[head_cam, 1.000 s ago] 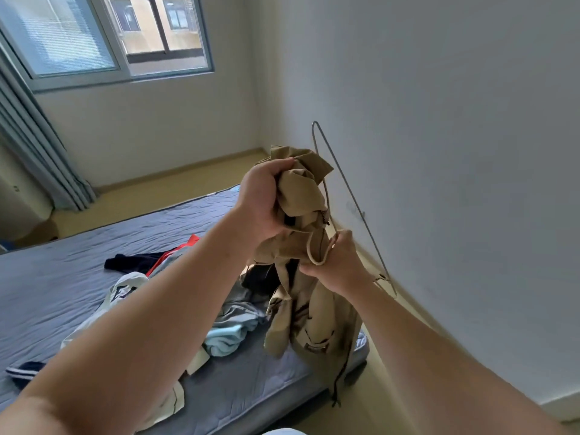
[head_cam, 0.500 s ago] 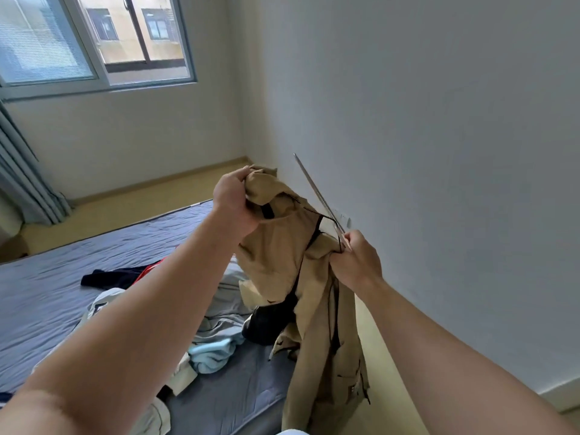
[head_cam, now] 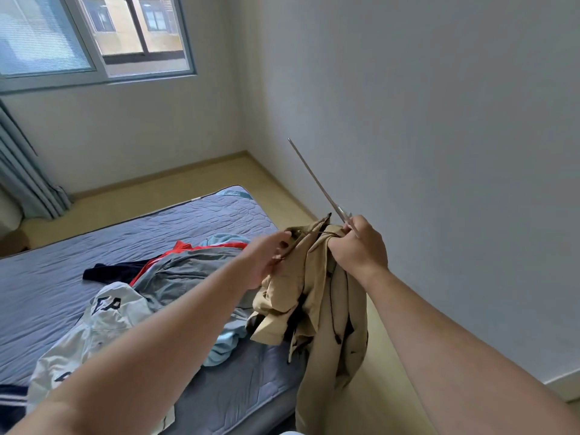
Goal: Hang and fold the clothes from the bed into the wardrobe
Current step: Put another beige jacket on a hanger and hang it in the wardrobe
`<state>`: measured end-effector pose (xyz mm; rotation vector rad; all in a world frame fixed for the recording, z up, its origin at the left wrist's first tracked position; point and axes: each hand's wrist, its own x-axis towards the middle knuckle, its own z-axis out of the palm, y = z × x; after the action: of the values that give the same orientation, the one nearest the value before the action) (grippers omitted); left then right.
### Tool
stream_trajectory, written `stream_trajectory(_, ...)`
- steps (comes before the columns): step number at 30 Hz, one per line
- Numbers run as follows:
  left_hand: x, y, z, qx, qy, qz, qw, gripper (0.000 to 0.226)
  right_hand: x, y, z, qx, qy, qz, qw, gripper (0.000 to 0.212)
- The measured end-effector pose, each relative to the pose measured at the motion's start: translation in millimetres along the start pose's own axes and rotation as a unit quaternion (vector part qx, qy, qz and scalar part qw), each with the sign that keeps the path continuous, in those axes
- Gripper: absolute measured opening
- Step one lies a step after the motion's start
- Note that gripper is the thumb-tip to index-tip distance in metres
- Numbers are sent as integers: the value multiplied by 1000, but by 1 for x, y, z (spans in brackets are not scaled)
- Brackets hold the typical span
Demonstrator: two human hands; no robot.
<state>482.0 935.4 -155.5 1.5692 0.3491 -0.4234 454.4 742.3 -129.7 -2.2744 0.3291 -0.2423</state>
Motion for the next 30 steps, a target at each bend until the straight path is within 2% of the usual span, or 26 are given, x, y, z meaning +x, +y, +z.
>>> stream_trajectory(2, 3, -20, 4, 124, 106, 109, 981, 31, 0, -2, -1, -24, 4, 4, 1000, 17)
stream_trajectory(4, -7, -38, 1, 225, 202, 259, 918, 24, 1, -3, -3, -40, 7, 7, 999, 17)
stream_trajectory(5, -12, -47, -3, 274, 214, 324, 880, 16, 1, -3, -4, -44, 9, 9, 999, 17)
stream_trajectory(6, -16, -57, -6, 334, 197, 355, 851, 15, 1, -4, -5, -45, 13, 12, 999, 17)
stream_trajectory(7, -18, -67, -8, 393, 165, 347, 835, 19, 0, -6, -6, -46, 15, 14, 999, 18)
stream_trajectory(10, -15, -94, -9, 518, 76, 198, 829, 41, -2, -11, -7, -43, 15, 11, 999, 21)
stream_trajectory(13, -4, -113, -6, 528, 45, 76, 844, 45, -6, -18, -7, -38, 12, 8, 999, 23)
stream_trajectory(17, 12, -122, 3, 453, 50, -32, 889, 58, -11, -24, -6, -26, 9, 16, 1000, 25)
stream_trajectory(20, 21, -118, 4, 366, 84, -82, 923, 90, -13, -25, -9, -23, 13, 5, 1000, 25)
stream_trajectory(24, 26, -114, 3, 391, 21, -73, 917, 135, -18, -25, -17, -15, 21, 3, 1000, 24)
stream_trajectory(25, 27, -116, 5, 390, 15, -66, 918, 135, -20, -24, -19, -13, 22, 4, 1000, 25)
stream_trajectory(27, 30, -123, 8, 340, 28, -62, 938, 116, -22, -24, -22, -6, 26, 6, 1000, 28)
stream_trajectory(30, 43, -129, 7, 107, 32, -115, 987, 65, -23, -20, -29, -2, 41, 10, 999, 32)
